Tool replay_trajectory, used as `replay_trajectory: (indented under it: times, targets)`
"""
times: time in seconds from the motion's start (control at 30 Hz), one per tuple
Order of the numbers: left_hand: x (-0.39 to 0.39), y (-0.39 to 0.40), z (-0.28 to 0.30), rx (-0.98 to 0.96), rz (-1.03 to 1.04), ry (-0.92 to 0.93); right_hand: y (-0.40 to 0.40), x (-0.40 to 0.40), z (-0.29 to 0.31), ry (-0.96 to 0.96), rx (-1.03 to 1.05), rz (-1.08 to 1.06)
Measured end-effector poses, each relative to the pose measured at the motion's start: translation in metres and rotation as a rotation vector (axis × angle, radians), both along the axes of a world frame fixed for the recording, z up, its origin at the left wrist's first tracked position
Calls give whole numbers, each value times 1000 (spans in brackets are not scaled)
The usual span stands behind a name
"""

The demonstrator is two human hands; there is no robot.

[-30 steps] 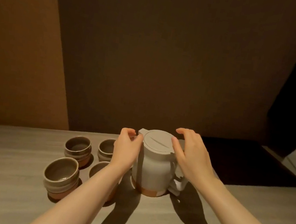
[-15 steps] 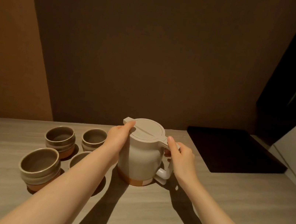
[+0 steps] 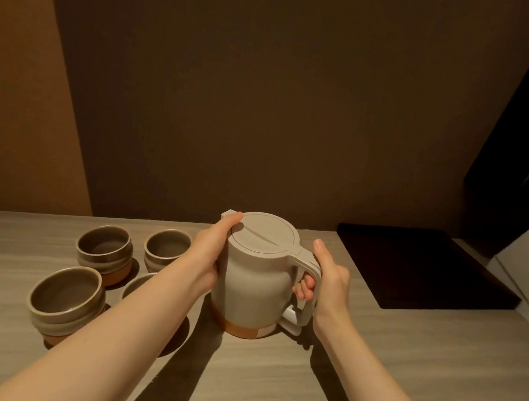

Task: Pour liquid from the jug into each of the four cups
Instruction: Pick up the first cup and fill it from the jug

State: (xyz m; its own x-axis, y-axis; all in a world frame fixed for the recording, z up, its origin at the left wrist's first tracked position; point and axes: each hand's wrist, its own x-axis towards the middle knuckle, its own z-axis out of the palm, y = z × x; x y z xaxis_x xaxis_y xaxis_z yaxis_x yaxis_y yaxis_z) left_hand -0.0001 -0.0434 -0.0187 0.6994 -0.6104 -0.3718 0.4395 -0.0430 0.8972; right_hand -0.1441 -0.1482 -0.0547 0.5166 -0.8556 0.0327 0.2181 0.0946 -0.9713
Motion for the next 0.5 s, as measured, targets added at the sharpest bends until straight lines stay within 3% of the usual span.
replay_trajectory:
  times: [0.2, 0.5]
  targets:
    - [-11, 11, 14, -14, -11, -67, 12, -9, 20, -16, -8, -83]
    - [-16, 65, 51, 85, -109, -505, 43, -34, 74, -86, 48, -97]
